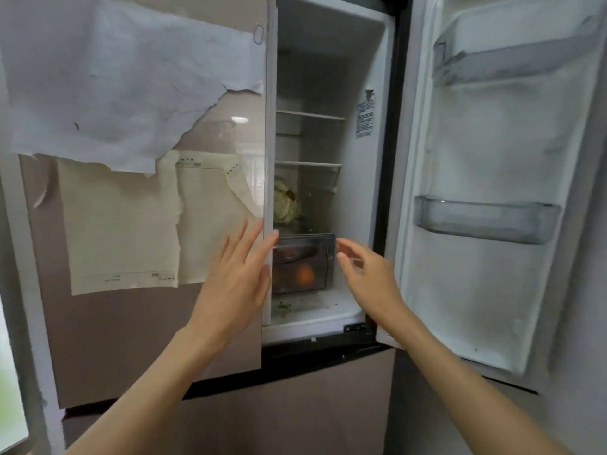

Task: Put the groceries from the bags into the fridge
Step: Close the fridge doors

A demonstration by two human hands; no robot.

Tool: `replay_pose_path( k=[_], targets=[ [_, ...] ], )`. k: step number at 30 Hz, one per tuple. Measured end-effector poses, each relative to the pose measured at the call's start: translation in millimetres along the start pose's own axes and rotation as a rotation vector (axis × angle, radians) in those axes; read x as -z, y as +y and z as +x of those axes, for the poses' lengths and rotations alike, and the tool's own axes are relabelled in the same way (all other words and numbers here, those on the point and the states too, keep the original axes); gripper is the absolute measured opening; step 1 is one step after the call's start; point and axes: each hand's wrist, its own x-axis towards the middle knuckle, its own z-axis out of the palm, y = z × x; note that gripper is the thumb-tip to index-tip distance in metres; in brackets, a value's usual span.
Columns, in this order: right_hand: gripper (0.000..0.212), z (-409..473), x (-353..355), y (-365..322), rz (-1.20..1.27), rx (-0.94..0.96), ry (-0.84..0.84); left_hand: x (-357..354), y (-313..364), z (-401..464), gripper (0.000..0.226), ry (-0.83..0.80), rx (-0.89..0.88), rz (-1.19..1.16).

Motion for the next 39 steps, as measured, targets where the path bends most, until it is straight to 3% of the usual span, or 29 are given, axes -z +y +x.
replay_pose_path(
  k=[6,8,12,17,29,39],
  targets=[
    [0.027,-19.3,123.0,13.3,-0.405,0.257,0.325,-24.0,117.6,39.2,0.054,-0.055,-0.170,-0.199],
    [0.029,-17.4,158.9,20.2,-0.530,0.262,0.382,-29.7,153.1,56.7,0.057,-0.086,-0.199,-0.199],
    [0.037,-7.0,209.7,41.8,-0.730,0.148,0.284,-42.0,208.1,94.6,0.064,-0.171,-0.226,-0.133],
    [0.047,-3.8,224.6,56.6,-0.705,-0.019,0.054,-53.0,251.3,121.9,0.071,-0.371,-0.229,-0.060],
    [0.046,-15.0,210.4,51.5,-0.610,0.189,0.123,-42.6,225.2,110.2,0.057,-0.166,-0.218,-0.060],
    [0.060,-15.9,191.5,35.5,-0.979,0.293,0.298,-7.0,147.2,84.4,0.053,-0.113,-0.003,-0.169]
  ],
)
